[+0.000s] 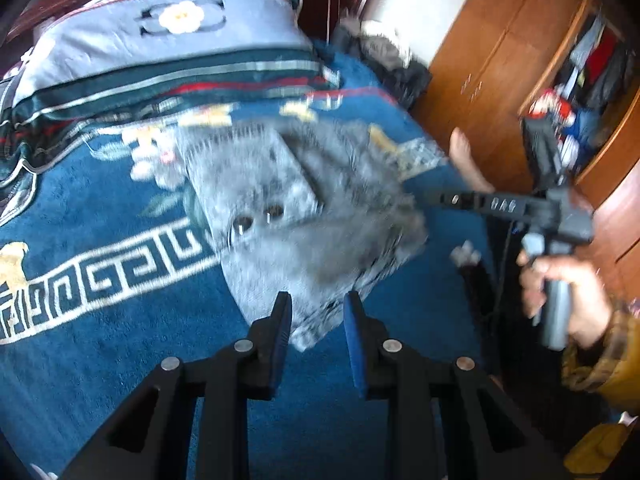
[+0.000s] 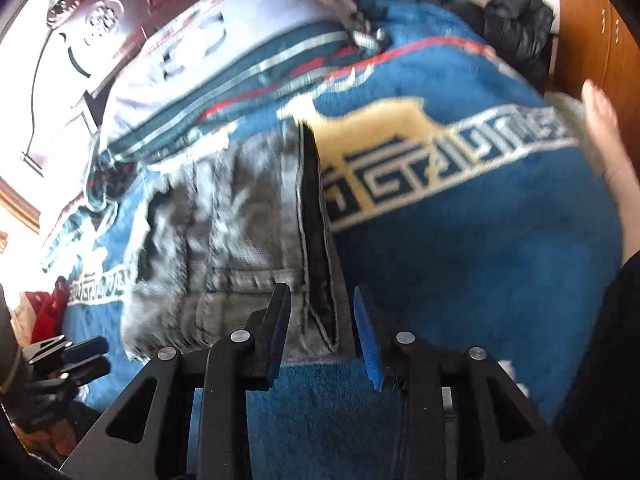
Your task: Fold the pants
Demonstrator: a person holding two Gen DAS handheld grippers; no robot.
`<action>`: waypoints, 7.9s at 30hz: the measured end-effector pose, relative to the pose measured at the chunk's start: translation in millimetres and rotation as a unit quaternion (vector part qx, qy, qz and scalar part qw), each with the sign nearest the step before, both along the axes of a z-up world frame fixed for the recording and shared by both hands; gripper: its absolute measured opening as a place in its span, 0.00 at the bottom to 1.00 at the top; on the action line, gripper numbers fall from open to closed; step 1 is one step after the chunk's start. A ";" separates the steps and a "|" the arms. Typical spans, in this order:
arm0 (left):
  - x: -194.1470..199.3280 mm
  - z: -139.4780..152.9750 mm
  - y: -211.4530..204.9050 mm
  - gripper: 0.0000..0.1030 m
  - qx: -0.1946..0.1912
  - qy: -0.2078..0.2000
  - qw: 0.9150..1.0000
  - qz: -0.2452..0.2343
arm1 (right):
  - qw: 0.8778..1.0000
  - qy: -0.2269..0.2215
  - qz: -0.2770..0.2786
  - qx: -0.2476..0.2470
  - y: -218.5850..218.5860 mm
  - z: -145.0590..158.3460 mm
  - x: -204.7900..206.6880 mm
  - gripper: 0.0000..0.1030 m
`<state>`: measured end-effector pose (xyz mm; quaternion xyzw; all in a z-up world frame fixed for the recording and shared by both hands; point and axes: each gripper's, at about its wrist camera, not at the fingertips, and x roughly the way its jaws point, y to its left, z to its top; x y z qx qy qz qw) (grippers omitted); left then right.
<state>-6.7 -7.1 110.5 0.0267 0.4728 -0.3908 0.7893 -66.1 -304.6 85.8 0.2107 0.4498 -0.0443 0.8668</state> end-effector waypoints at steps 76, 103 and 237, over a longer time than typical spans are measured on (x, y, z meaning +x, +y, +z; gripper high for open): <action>22.3 -41.9 -1.0 0.70 0.049 -0.008 0.981 0.187 | 0.998 -0.003 0.040 0.043 12.3 -50.8 12.3 0.80; 76.1 -71.1 -16.6 0.96 0.036 0.060 0.978 0.196 | 0.990 -0.025 0.018 0.136 -11.2 -68.0 20.1 0.85; 42.7 -0.8 98.3 0.83 0.076 -0.045 0.945 0.315 | 0.978 -0.047 0.202 0.032 176.0 19.1 65.0 0.63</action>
